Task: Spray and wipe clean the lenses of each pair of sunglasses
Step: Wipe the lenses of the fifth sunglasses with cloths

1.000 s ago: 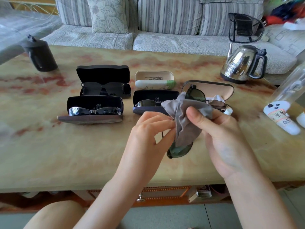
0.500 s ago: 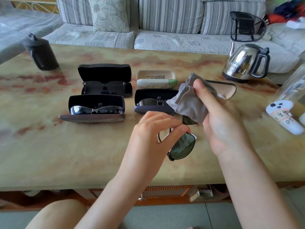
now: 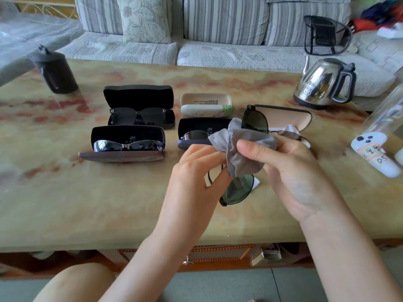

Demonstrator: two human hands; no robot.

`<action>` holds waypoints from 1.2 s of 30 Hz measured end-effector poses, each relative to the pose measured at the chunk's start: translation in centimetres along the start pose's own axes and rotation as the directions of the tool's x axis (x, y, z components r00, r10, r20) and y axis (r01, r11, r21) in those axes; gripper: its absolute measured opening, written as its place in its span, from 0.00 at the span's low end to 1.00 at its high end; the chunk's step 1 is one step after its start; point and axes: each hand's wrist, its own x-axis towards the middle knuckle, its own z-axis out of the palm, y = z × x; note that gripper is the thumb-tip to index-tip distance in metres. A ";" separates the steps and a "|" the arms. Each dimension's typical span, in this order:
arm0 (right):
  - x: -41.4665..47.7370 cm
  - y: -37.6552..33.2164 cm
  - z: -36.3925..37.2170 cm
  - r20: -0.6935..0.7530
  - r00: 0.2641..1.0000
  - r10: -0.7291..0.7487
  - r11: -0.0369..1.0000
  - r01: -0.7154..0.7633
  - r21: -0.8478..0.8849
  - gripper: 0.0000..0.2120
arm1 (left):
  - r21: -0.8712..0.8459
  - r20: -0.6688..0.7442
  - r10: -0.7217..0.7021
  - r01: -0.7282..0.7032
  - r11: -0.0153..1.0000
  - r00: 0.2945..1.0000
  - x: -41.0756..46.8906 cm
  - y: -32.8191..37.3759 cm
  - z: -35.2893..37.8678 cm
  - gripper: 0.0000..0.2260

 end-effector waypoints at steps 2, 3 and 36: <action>0.4 -0.2 0.1 -0.031 0.999 -0.006 0.999 0.008 0.051 0.11 | -0.003 0.017 -0.002 0.002 1.000 1.000 0.0 0.1 0.1 0.08; 0.7 -0.3 0.0 -0.051 0.999 -0.010 0.997 0.013 0.074 0.11 | -0.007 0.026 -0.008 0.008 1.000 1.000 0.0 0.2 0.2 0.08; -0.6 0.4 -1.1 -0.063 0.985 -0.158 0.966 0.141 -0.216 0.18 | -0.044 -0.142 -0.080 0.074 0.996 0.987 0.3 -0.1 -0.6 0.05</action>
